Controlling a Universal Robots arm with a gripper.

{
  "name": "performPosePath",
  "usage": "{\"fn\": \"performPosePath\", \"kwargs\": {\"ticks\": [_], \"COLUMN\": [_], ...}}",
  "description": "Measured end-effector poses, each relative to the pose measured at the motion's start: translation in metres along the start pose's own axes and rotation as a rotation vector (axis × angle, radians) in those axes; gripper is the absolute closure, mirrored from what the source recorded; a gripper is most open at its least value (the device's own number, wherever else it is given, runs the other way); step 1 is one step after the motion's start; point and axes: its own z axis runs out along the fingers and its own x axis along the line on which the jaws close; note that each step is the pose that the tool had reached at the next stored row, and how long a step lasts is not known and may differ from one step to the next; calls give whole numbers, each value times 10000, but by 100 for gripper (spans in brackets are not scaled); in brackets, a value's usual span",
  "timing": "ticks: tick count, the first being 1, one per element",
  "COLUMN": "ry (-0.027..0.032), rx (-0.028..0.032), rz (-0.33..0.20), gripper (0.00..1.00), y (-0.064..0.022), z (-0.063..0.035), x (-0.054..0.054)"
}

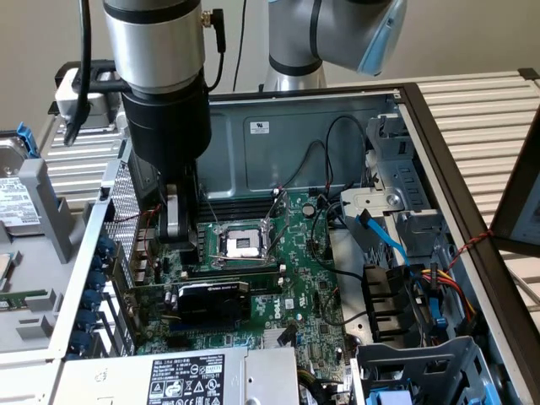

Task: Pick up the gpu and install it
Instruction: 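Press down on the gpu until it lock into place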

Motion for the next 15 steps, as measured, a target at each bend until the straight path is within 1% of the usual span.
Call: {"fn": "performPosePath", "kwargs": {"ticks": [1, 3, 5, 8, 9, 13, 15], "ry": [3, 5, 6, 7, 15, 94, 113], "rx": [18, 25, 26, 30, 31, 32, 31], "rz": [0, 1, 1, 0, 1, 3, 2], "gripper": [89, 89, 89, 89, 89, 89, 89], "y": [22, 61, 78, 92, 100, 157, 156], "z": [12, 42, 73, 126, 143, 204, 237], "x": [-9, -33, -51, -106, -118, -125, -126]}}
